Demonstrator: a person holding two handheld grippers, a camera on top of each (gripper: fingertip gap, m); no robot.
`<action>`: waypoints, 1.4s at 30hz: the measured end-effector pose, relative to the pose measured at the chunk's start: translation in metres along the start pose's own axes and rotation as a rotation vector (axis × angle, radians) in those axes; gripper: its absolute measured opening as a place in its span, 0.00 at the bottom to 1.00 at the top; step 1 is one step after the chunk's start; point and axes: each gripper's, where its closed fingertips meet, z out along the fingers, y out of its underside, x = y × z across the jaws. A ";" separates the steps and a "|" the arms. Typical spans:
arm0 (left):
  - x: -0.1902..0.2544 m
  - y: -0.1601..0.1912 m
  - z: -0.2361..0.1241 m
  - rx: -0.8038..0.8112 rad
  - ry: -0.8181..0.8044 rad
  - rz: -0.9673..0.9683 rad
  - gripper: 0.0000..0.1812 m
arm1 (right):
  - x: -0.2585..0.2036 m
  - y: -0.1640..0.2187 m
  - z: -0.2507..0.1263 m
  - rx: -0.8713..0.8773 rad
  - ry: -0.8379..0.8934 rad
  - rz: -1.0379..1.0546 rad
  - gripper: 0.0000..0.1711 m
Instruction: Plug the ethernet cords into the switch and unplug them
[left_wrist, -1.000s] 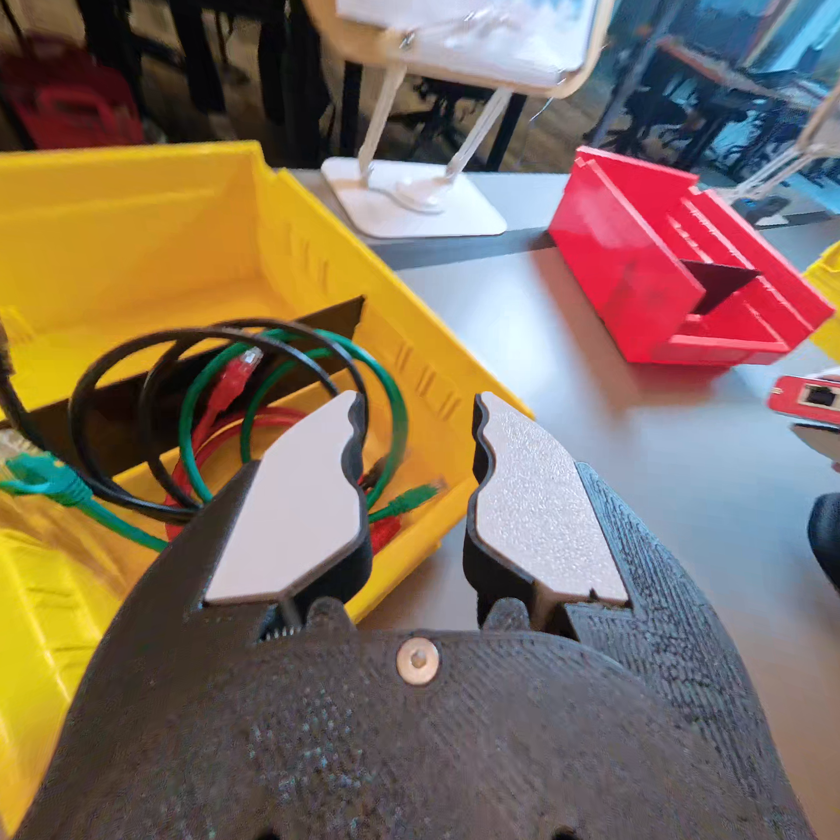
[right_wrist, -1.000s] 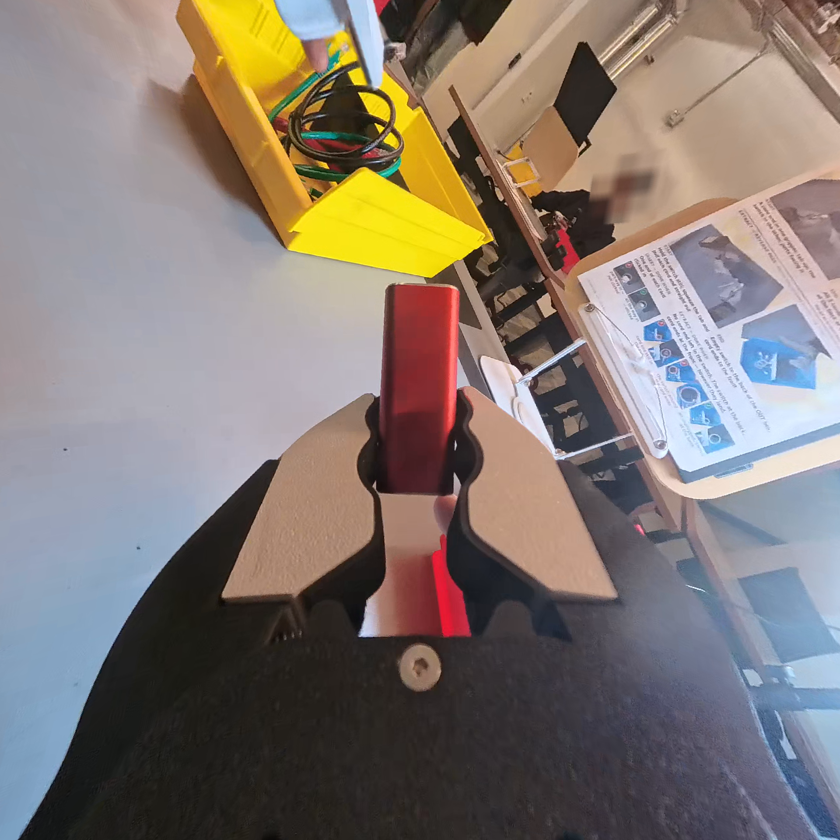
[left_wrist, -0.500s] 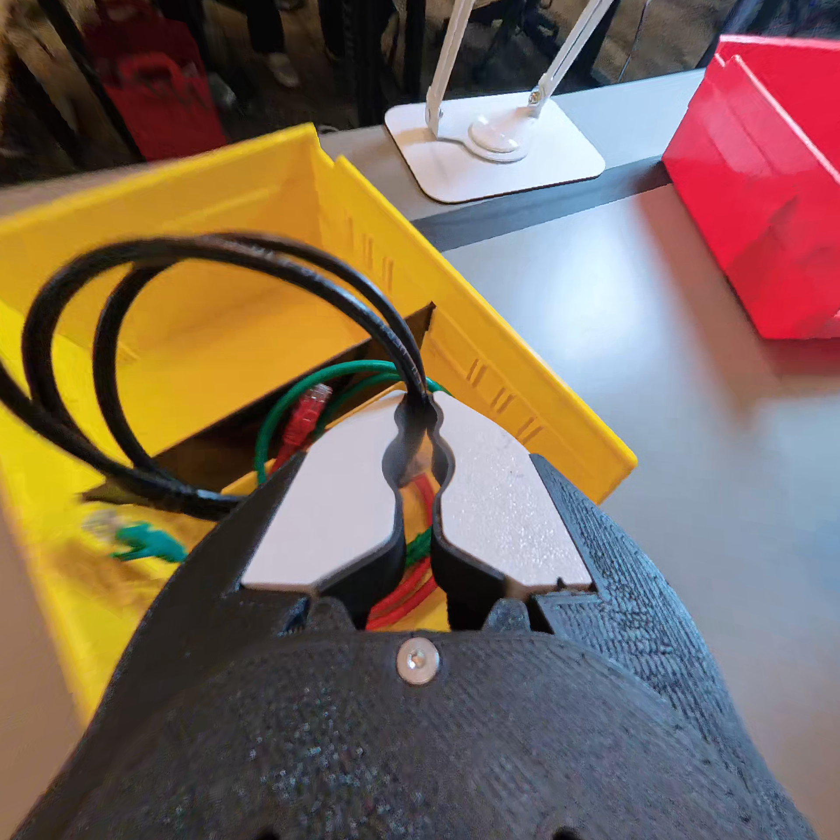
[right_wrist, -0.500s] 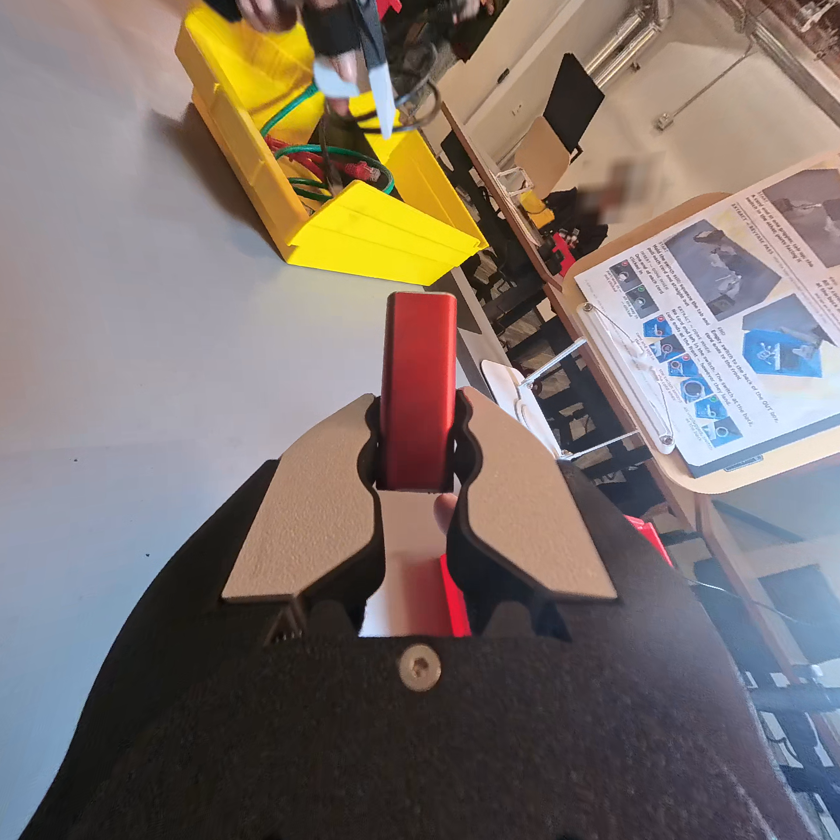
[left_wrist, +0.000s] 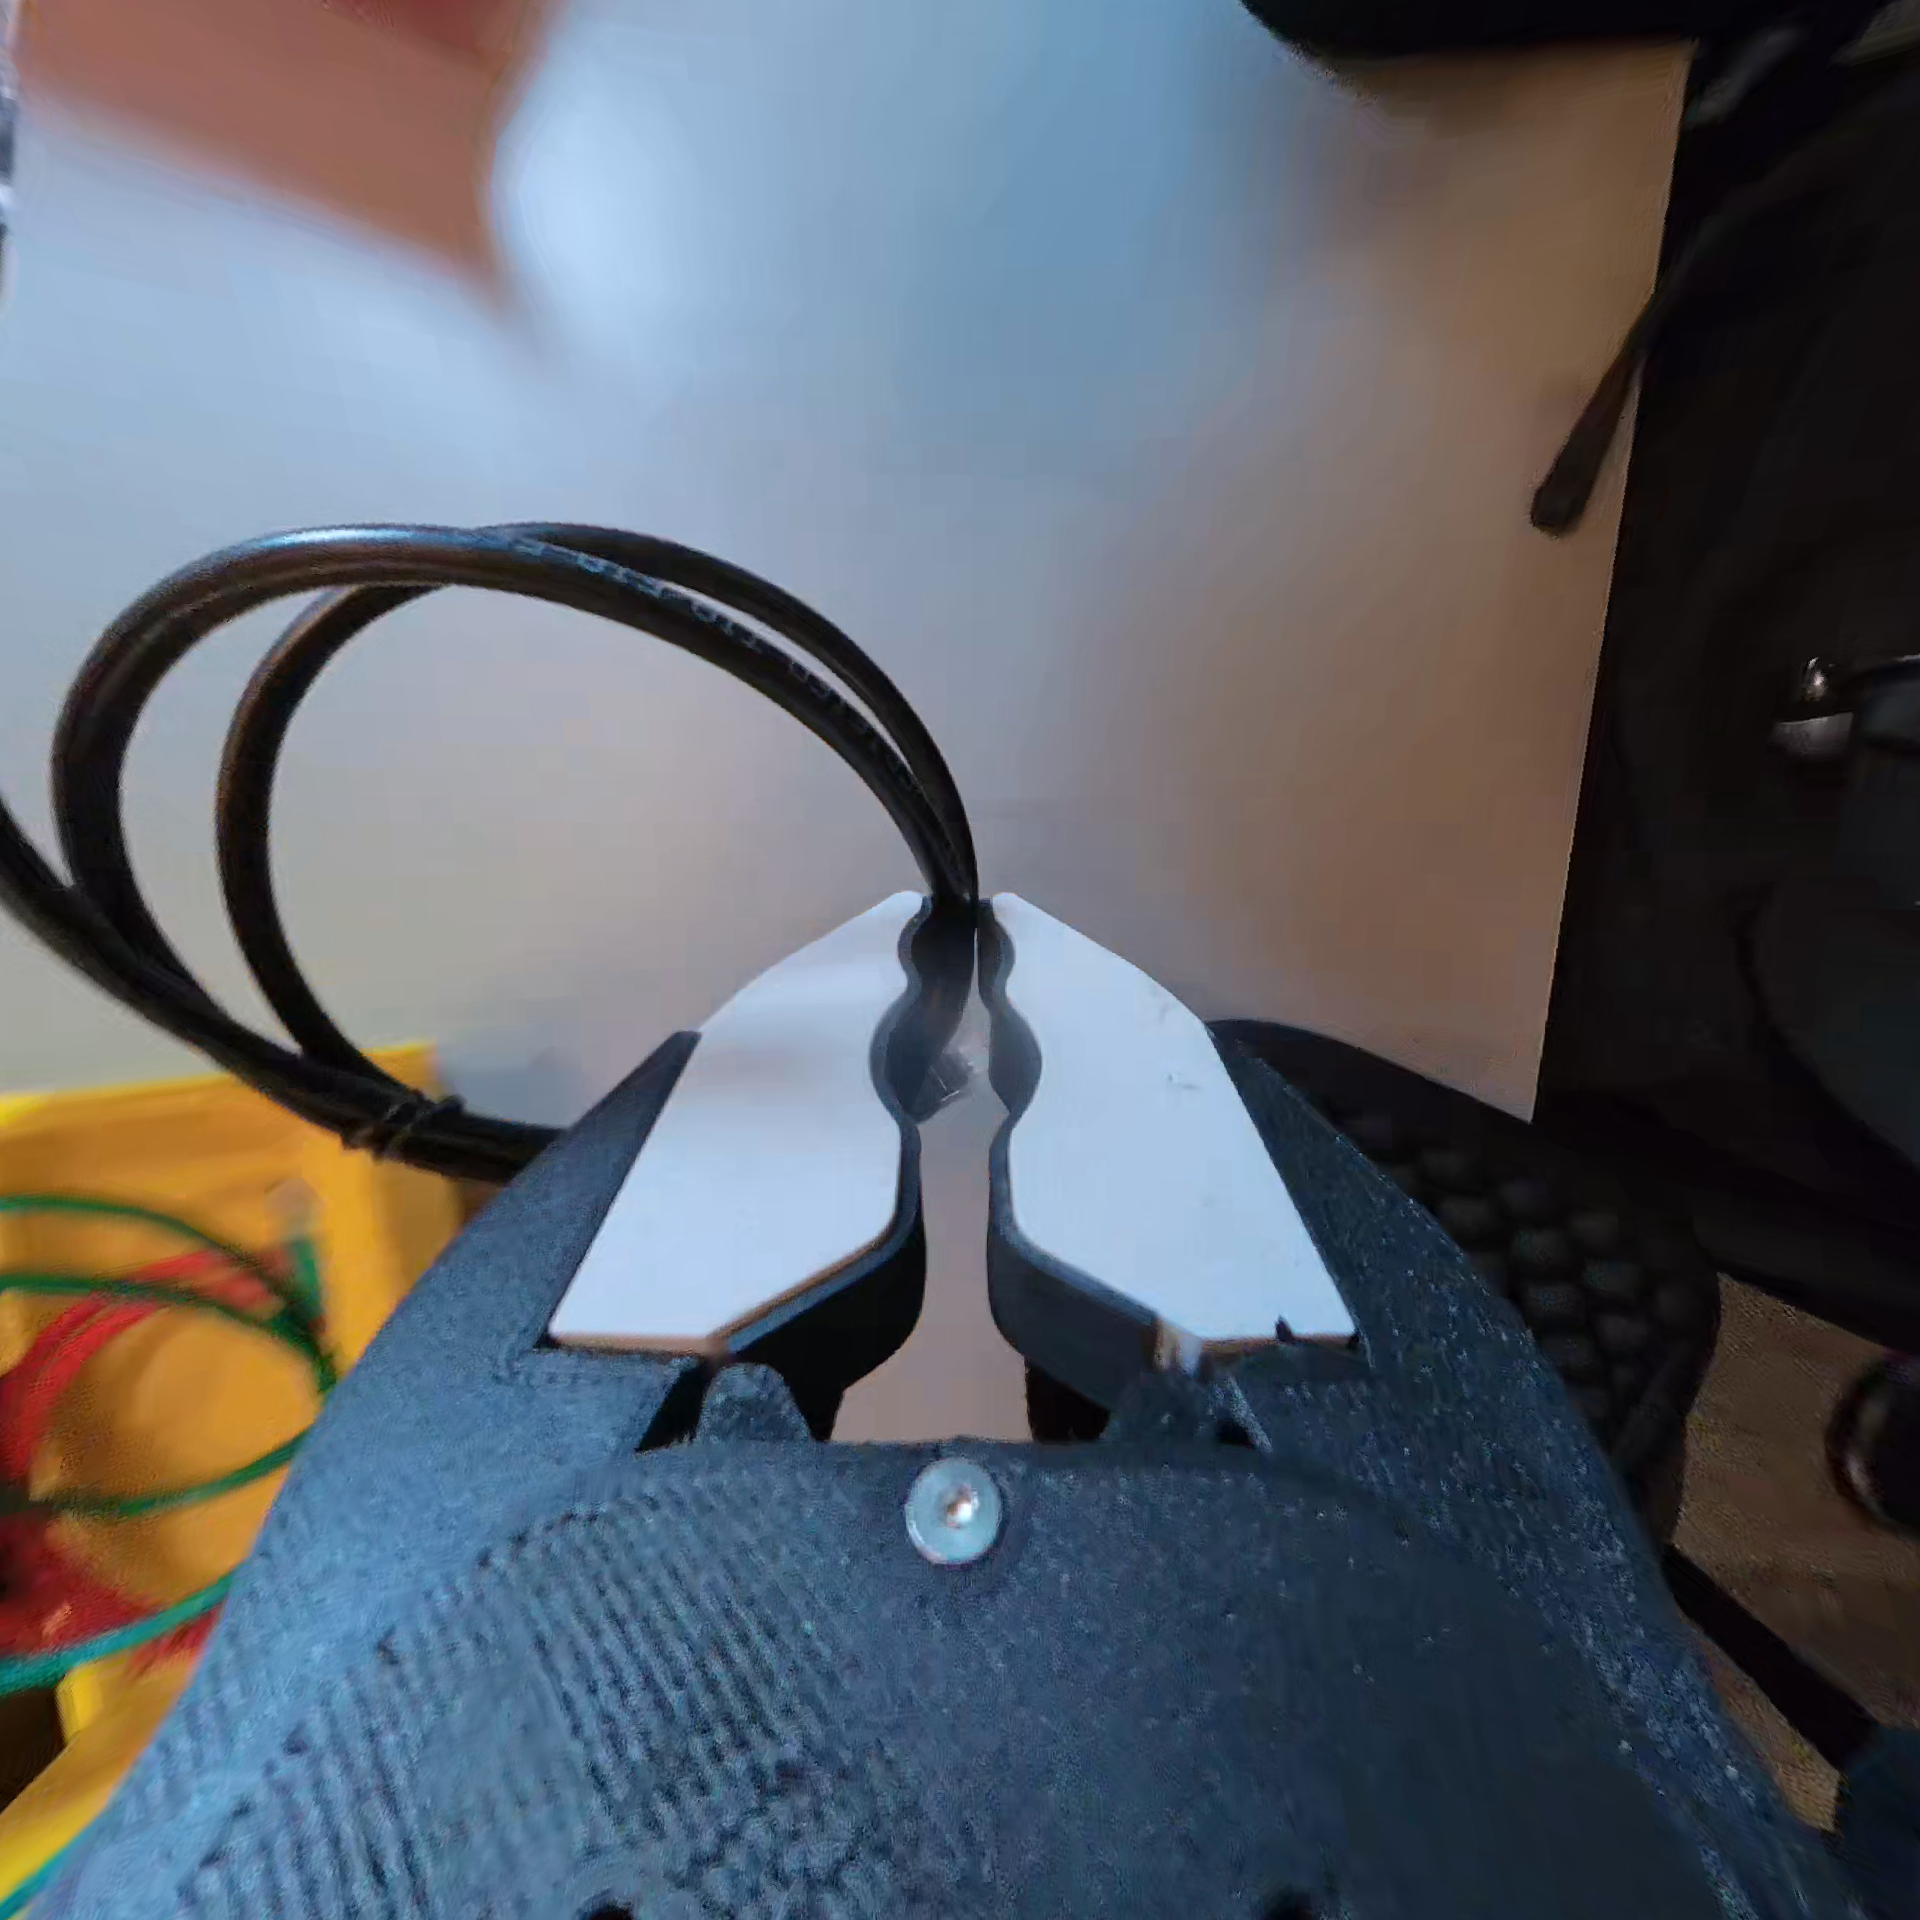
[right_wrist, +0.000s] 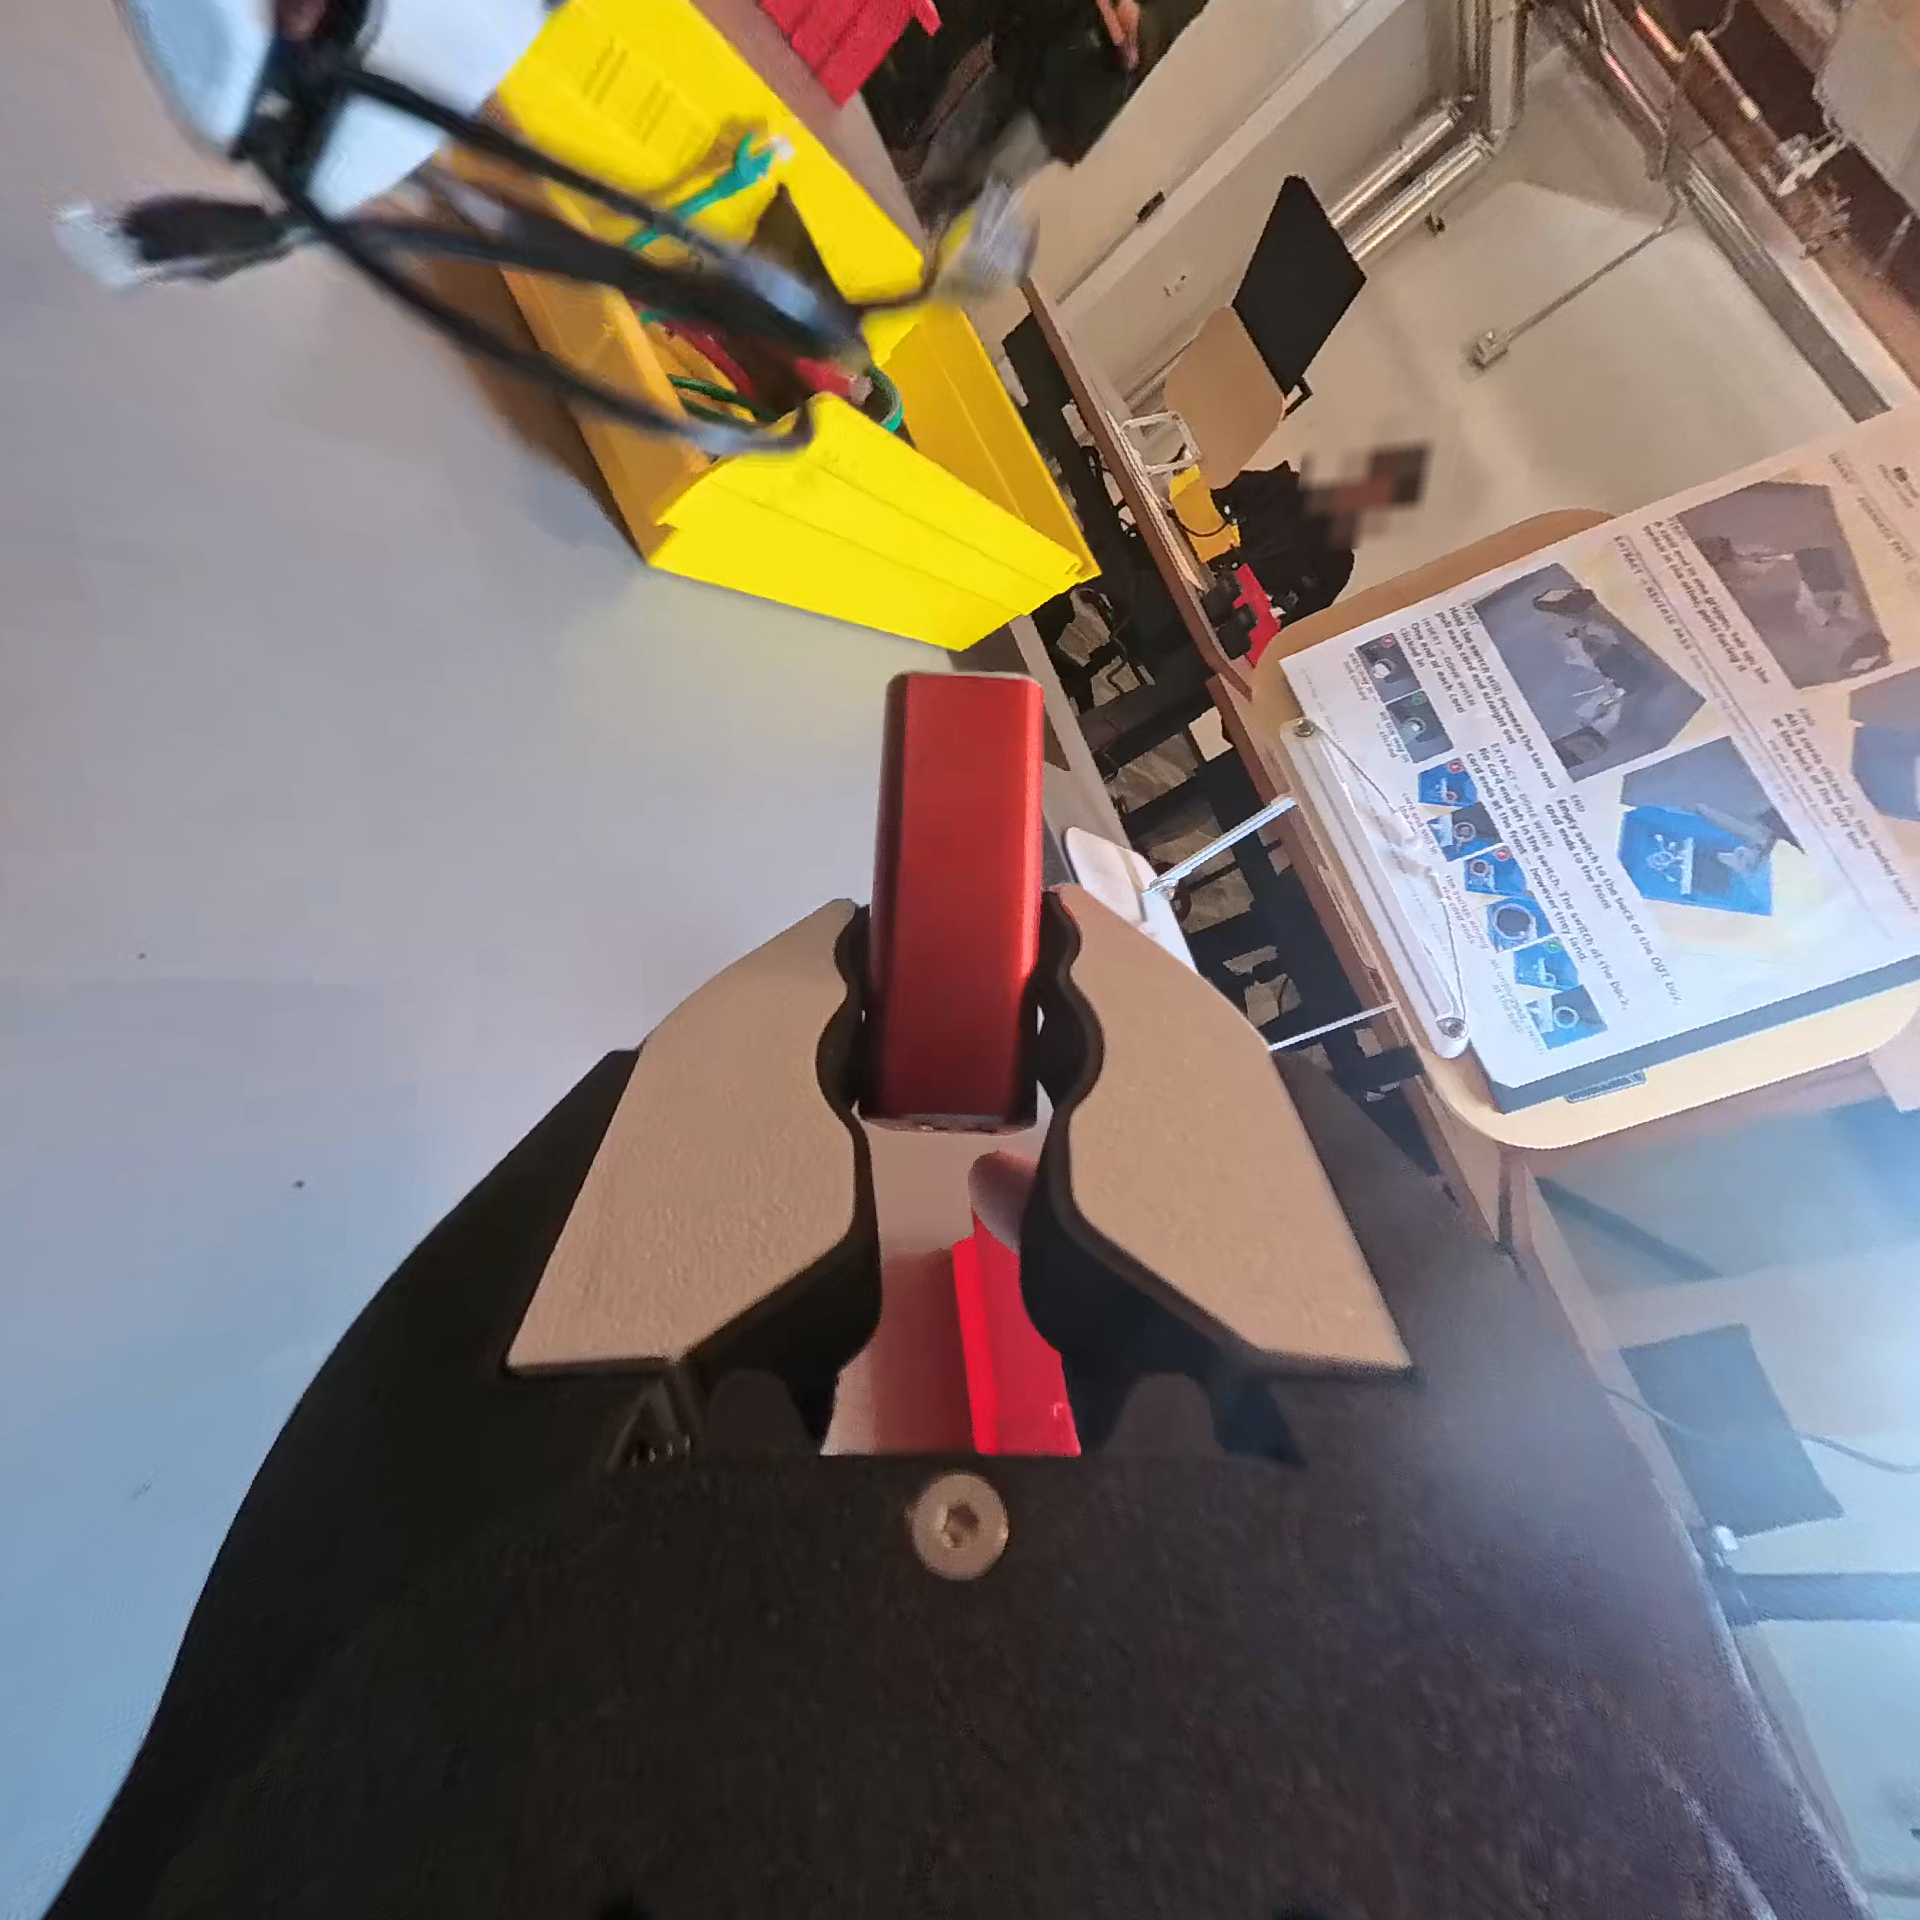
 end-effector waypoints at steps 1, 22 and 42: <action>0.006 0.003 0.016 -0.023 0.032 0.002 0.07 | -0.002 0.002 0.000 -0.009 -0.007 -0.011 0.17; -0.061 -0.066 0.118 -0.034 0.149 0.200 0.20 | -0.018 0.031 0.002 -0.101 -0.043 -0.054 0.17; -0.055 -0.042 0.092 0.127 0.131 -0.268 0.06 | -0.074 0.032 0.015 -0.045 -0.186 -0.322 0.17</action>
